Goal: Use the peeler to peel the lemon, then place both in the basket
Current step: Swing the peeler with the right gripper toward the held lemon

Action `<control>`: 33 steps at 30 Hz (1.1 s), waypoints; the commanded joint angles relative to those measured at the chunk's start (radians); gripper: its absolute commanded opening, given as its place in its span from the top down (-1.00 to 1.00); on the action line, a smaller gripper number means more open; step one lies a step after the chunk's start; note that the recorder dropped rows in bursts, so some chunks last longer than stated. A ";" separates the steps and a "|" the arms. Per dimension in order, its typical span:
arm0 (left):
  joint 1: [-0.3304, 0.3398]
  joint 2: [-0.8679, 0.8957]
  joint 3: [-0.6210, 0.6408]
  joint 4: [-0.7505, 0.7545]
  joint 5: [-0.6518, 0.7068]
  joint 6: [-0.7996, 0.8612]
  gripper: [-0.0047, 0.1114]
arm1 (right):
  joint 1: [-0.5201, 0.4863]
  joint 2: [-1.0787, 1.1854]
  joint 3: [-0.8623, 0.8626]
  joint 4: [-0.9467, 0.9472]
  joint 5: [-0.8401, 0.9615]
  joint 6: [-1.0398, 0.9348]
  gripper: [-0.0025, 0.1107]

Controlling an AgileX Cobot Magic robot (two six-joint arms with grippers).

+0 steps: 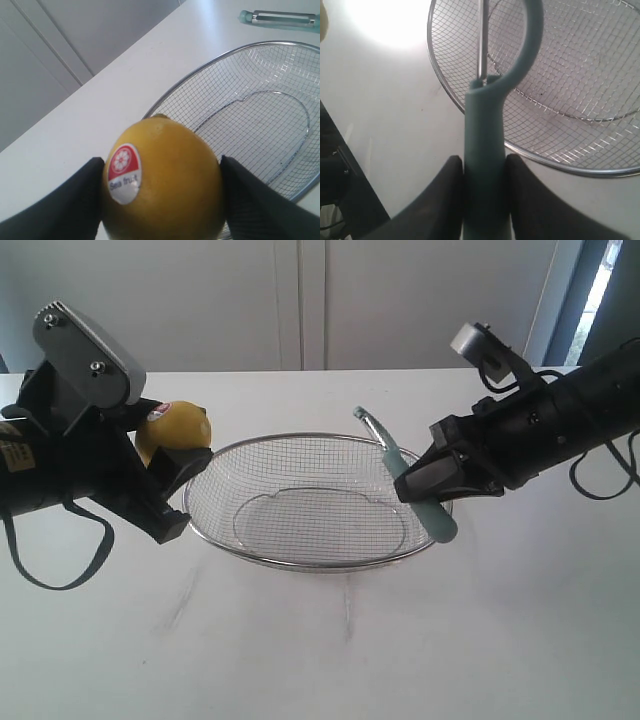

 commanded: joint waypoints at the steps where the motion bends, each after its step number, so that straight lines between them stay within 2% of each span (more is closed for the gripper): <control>1: -0.007 -0.009 0.001 0.010 -0.019 0.002 0.92 | 0.001 -0.004 0.003 0.032 0.022 0.000 0.96; 8: -0.007 -0.009 0.001 0.010 -0.019 0.002 0.92 | 0.004 -0.004 0.003 0.037 0.032 0.000 0.96; 18: -0.007 -0.009 0.001 0.010 -0.019 0.002 0.92 | 0.100 0.026 0.003 0.034 0.030 -0.010 0.96; 25: -0.007 -0.009 0.001 0.010 -0.019 0.000 0.92 | 0.111 0.090 0.003 0.045 0.030 -0.010 0.96; 33: -0.066 -0.009 0.001 0.012 -0.019 0.000 0.92 | 0.111 0.112 0.003 0.074 0.059 0.005 0.96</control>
